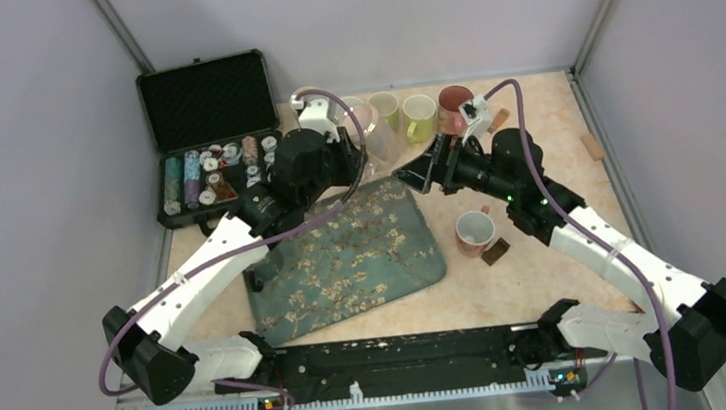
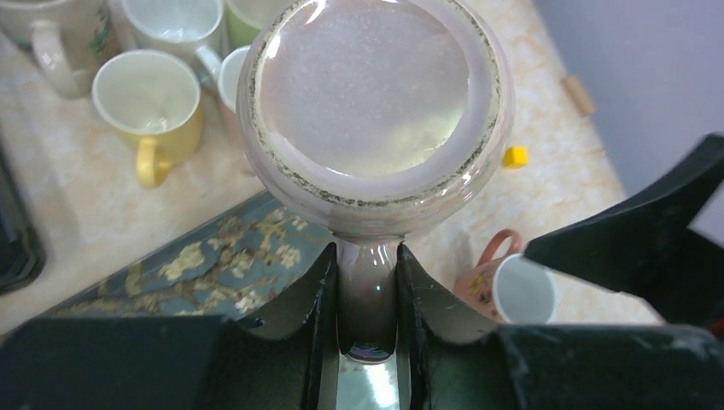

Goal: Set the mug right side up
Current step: Turn over the cup on the tray.

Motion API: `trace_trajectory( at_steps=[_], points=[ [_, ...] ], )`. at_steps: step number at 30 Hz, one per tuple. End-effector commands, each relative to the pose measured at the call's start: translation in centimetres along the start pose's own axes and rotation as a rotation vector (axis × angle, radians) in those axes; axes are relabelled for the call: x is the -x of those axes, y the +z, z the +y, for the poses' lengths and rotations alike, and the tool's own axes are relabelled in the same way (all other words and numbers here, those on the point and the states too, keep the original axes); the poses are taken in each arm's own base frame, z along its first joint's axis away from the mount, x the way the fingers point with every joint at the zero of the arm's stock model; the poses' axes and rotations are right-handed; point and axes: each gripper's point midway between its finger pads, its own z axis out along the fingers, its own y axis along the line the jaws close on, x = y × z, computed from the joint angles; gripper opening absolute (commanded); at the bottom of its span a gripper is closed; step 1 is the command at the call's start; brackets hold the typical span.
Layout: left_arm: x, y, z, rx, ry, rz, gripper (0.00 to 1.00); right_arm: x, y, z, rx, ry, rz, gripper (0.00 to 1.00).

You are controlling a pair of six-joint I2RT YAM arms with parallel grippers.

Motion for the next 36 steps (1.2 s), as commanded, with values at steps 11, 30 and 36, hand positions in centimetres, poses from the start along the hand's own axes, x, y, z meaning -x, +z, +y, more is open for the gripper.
trace_trajectory(
  at_steps=[11,30,36],
  points=[
    [13.4,-3.7,-11.4,-0.539,-0.207,-0.315,0.0,3.4,0.1,4.8,0.366,0.141,-0.089,0.99],
    [13.3,-4.4,-14.6,-0.816,-0.374,-0.285,0.0,7.9,-3.2,8.2,0.616,0.264,-0.341,0.83],
    [12.3,-4.3,-14.9,-0.863,-0.426,-0.247,0.0,9.0,-3.6,8.1,0.599,0.255,-0.395,0.74]
  ],
)
